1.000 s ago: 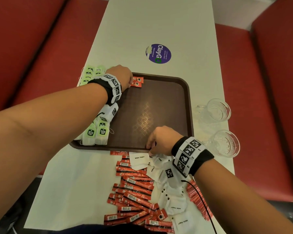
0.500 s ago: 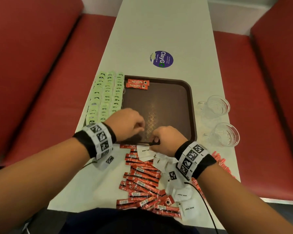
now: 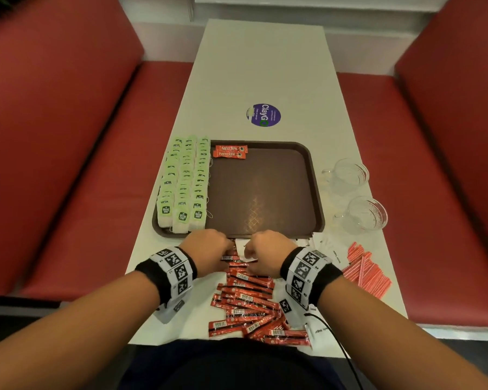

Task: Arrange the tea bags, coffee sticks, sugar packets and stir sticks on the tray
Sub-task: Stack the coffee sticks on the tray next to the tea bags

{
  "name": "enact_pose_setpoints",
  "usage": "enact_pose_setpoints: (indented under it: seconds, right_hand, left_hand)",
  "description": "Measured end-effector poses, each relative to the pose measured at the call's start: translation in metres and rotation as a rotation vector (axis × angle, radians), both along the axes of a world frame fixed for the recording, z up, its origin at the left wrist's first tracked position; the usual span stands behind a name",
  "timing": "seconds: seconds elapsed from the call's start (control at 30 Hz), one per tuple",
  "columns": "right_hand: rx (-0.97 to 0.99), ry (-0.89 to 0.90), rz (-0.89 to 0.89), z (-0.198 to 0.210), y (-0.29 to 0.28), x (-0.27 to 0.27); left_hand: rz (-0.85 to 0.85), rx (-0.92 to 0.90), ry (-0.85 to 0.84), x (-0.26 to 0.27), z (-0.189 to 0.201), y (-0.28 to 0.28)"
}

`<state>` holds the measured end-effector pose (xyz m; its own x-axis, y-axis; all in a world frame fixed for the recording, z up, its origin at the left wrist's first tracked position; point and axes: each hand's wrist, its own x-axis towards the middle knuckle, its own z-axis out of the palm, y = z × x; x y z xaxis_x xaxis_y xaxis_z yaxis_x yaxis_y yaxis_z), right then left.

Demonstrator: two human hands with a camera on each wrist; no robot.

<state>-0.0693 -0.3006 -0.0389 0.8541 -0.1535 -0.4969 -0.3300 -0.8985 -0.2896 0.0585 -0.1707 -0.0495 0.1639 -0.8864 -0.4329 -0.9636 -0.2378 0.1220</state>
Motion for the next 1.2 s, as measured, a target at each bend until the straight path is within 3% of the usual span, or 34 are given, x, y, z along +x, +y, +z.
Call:
enact_pose_setpoints:
  seconds: [0.2, 0.33, 0.57, 0.7, 0.77, 0.87, 0.97, 1.07, 1.2]
  right_hand:
    - [0.020, -0.029, -0.042, 0.000, -0.003, 0.001]
    - [0.034, -0.036, -0.035, 0.005, -0.006, 0.003]
    - [0.074, -0.109, -0.022, 0.017, 0.001, 0.010]
    - [-0.028, -0.032, -0.052, 0.015, -0.005, 0.004]
    - [-0.054, -0.015, -0.102, 0.016, -0.011, -0.004]
    - [-0.099, -0.051, -0.170, 0.016, -0.018, -0.012]
    - [-0.174, -0.247, -0.160, 0.016, -0.020, -0.016]
    - [-0.218, -0.369, -0.104, 0.013, -0.019, -0.020]
    - [-0.200, -0.368, -0.088, 0.009, -0.020, -0.021]
  left_hand:
    - [0.074, 0.035, 0.122, 0.011, 0.009, 0.002]
    - [0.070, 0.033, 0.104, 0.021, 0.027, 0.006]
    - [0.044, -0.215, 0.151, 0.014, 0.045, -0.001]
    - [0.140, -0.208, 0.029, 0.001, 0.036, -0.003]
    - [0.091, -0.149, -0.050, -0.010, 0.026, -0.001]
    - [-0.091, -0.091, -0.001, -0.022, 0.008, 0.004]
    - [-0.231, -0.075, 0.028, -0.025, -0.004, 0.005]
    - [-0.285, -0.070, -0.010, -0.027, -0.007, 0.002]
    - [-0.289, -0.073, -0.024, -0.025, -0.007, 0.000]
